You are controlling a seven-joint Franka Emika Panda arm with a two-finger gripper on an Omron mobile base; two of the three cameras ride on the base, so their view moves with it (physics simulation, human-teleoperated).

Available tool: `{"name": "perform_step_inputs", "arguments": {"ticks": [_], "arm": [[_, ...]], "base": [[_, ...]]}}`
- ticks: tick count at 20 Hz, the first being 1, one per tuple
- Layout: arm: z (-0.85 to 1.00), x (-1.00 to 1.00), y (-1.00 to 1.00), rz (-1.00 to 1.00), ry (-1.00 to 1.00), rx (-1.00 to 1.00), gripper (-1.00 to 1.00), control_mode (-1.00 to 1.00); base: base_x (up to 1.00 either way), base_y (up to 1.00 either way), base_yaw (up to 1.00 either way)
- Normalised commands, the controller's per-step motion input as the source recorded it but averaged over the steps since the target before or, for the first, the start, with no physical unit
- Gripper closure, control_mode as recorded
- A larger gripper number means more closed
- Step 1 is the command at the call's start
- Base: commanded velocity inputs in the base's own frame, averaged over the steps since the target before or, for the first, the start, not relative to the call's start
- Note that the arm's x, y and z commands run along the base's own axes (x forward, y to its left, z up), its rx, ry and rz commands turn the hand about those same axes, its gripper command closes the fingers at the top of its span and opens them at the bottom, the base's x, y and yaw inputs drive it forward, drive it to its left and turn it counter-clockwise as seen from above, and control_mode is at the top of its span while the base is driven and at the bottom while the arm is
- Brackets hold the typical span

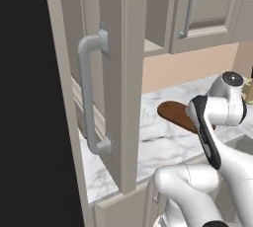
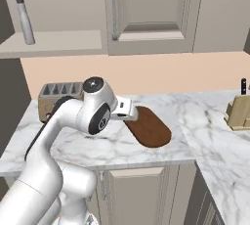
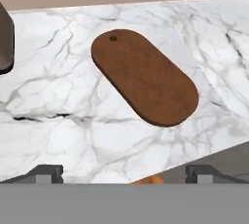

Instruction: Move the cutting board and knife to the sink. Then move spray from the cabinet to the counter.

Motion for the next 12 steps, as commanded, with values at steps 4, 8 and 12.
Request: {"name": "perform_step_inputs", "arguments": {"ticks": [4, 8, 12], "arm": [[-0.19, 0.84, 0.0, 0.0, -0.05, 0.08, -1.0, -1.0], [0.0, 1.0, 0.0, 0.0, 0.0, 0.01, -1.0, -1.0], [0.0, 1.0, 0.0, 0.0, 0.02, 0.0, -1.0, -1.0]], "base": [[0.0, 0.0, 0.0], [0.0, 0.0, 0.0], [0.0, 0.0, 0.0]]}}
